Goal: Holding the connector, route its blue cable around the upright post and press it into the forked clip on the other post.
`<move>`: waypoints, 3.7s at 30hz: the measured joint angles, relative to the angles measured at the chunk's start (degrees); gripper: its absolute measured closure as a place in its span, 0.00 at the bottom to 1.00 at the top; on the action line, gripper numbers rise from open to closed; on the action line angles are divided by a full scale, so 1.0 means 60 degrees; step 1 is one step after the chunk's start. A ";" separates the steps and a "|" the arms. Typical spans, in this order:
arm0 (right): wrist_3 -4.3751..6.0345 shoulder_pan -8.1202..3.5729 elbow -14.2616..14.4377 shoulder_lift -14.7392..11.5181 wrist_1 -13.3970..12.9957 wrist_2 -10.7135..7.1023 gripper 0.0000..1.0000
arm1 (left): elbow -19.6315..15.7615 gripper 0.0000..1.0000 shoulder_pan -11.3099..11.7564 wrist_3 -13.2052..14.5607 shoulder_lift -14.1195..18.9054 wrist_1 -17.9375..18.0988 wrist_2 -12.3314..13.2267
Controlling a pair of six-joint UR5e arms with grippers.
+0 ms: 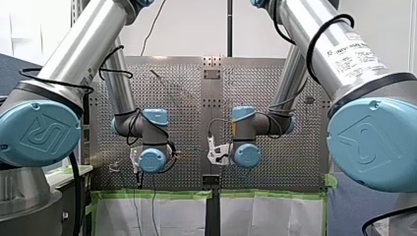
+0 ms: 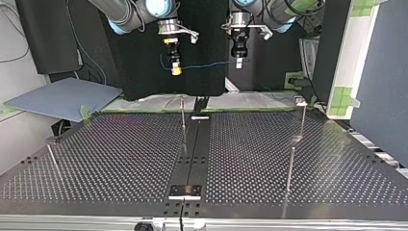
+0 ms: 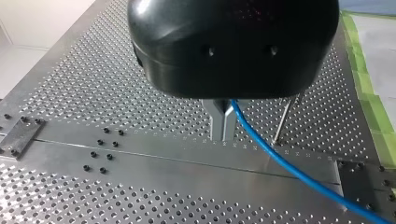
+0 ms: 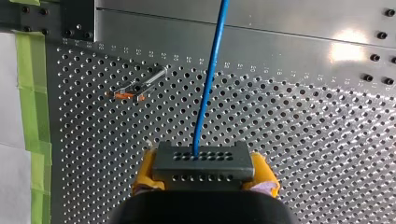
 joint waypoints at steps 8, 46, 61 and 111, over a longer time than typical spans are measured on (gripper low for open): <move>0.0029 -0.0003 -0.0082 -0.0033 0.0085 -0.0024 1.00 | 0.0074 1.00 0.0037 -0.0040 0.0053 -0.0074 -0.0085; 0.0933 -0.0008 -0.1902 -0.3066 0.2787 -0.0846 1.00 | 0.1563 1.00 0.0746 -0.0279 0.3121 -0.3152 -0.1083; 0.0809 -0.0026 -0.2828 -0.3557 0.3511 -0.1242 1.00 | 0.2525 1.00 0.1186 -0.0417 0.4458 -0.4485 -0.1667; 0.0879 0.0007 -0.5846 -0.2639 0.4696 -0.2852 1.00 | 0.5704 1.00 0.3935 -0.1310 0.5701 -0.8761 0.0915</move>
